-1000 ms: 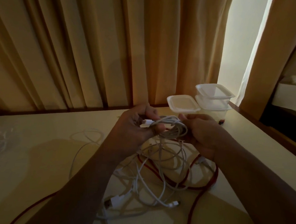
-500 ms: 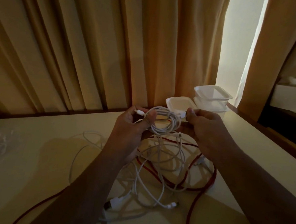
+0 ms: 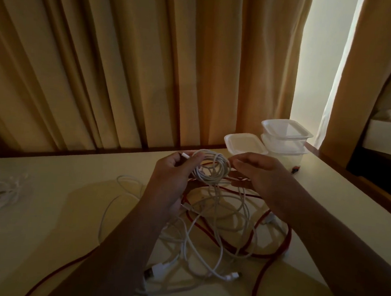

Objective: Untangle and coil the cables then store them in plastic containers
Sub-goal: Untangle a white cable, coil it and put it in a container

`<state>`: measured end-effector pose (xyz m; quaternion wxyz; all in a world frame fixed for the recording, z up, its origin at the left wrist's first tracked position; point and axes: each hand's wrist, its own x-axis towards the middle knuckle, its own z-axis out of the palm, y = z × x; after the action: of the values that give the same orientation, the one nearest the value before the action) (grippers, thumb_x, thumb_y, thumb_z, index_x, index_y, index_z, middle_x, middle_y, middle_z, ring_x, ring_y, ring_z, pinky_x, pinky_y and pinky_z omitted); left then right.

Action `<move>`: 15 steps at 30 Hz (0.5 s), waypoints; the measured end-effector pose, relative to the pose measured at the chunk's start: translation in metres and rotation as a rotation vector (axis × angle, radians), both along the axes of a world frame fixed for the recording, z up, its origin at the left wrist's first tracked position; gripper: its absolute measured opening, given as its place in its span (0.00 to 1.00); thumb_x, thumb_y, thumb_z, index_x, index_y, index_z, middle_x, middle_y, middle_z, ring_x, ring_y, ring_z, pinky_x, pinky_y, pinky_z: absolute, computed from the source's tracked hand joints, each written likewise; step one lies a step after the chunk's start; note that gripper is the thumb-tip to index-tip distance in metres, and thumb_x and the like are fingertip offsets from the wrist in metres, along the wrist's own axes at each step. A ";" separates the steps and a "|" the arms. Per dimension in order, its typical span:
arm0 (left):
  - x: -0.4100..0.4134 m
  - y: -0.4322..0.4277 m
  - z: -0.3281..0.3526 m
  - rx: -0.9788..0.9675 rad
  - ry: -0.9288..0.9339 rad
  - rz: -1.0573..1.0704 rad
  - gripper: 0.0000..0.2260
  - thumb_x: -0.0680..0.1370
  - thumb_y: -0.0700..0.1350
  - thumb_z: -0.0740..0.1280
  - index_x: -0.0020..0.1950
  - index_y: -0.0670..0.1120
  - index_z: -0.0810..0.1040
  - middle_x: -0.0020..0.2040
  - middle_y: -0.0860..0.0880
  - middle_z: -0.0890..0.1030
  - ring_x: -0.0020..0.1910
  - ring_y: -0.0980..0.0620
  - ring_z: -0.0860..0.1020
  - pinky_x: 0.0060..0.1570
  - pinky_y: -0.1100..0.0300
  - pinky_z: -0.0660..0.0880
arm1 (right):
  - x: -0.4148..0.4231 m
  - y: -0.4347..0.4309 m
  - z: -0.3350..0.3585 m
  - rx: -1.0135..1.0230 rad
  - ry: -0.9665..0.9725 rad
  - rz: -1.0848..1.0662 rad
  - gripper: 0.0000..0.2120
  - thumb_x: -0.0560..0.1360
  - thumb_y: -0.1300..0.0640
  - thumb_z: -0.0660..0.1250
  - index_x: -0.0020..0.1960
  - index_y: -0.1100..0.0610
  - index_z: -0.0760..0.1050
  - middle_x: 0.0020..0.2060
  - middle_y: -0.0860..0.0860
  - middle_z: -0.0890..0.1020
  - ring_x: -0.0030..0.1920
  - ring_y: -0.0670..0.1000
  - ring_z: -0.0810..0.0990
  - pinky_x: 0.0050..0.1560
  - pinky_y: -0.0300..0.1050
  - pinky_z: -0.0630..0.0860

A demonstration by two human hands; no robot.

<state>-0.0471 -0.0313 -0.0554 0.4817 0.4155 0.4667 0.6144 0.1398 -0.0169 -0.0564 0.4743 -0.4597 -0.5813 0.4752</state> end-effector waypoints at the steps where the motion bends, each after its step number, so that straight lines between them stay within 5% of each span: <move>1: 0.000 0.001 0.003 -0.030 -0.018 0.001 0.06 0.78 0.45 0.75 0.51 0.42 0.86 0.44 0.43 0.88 0.41 0.49 0.87 0.35 0.58 0.81 | -0.002 -0.002 0.001 0.031 -0.021 0.007 0.08 0.82 0.56 0.65 0.54 0.52 0.84 0.50 0.49 0.87 0.54 0.49 0.85 0.60 0.52 0.81; 5: -0.011 0.005 0.018 -0.083 -0.006 -0.012 0.07 0.77 0.46 0.76 0.39 0.46 0.88 0.43 0.42 0.87 0.46 0.46 0.87 0.44 0.50 0.83 | -0.015 -0.008 0.007 0.147 -0.015 0.040 0.09 0.82 0.54 0.65 0.59 0.48 0.82 0.52 0.45 0.87 0.56 0.46 0.84 0.61 0.53 0.80; 7: -0.025 0.001 0.028 -0.076 0.022 -0.015 0.07 0.77 0.47 0.75 0.44 0.44 0.89 0.47 0.42 0.87 0.50 0.45 0.86 0.52 0.46 0.83 | -0.026 -0.009 0.015 0.182 -0.049 0.087 0.11 0.82 0.53 0.66 0.62 0.46 0.80 0.54 0.44 0.86 0.56 0.45 0.84 0.59 0.52 0.81; 10: -0.058 -0.016 0.044 -0.027 0.016 -0.006 0.11 0.79 0.46 0.73 0.54 0.39 0.85 0.50 0.40 0.87 0.49 0.45 0.86 0.49 0.47 0.84 | -0.051 -0.010 0.032 0.237 -0.110 0.162 0.14 0.80 0.55 0.69 0.64 0.47 0.80 0.54 0.45 0.86 0.50 0.45 0.86 0.54 0.48 0.83; 15: -0.129 -0.060 0.049 -0.018 0.127 0.131 0.07 0.79 0.47 0.73 0.49 0.44 0.85 0.42 0.48 0.84 0.40 0.53 0.82 0.40 0.57 0.81 | -0.132 -0.014 0.047 0.228 -0.065 0.315 0.11 0.78 0.59 0.71 0.60 0.55 0.80 0.51 0.51 0.86 0.46 0.52 0.88 0.52 0.54 0.84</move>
<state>-0.1764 -0.0917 -0.0063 0.4138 0.4179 0.5280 0.6127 0.0081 -0.0307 -0.0096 0.4239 -0.3215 -0.7113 0.4594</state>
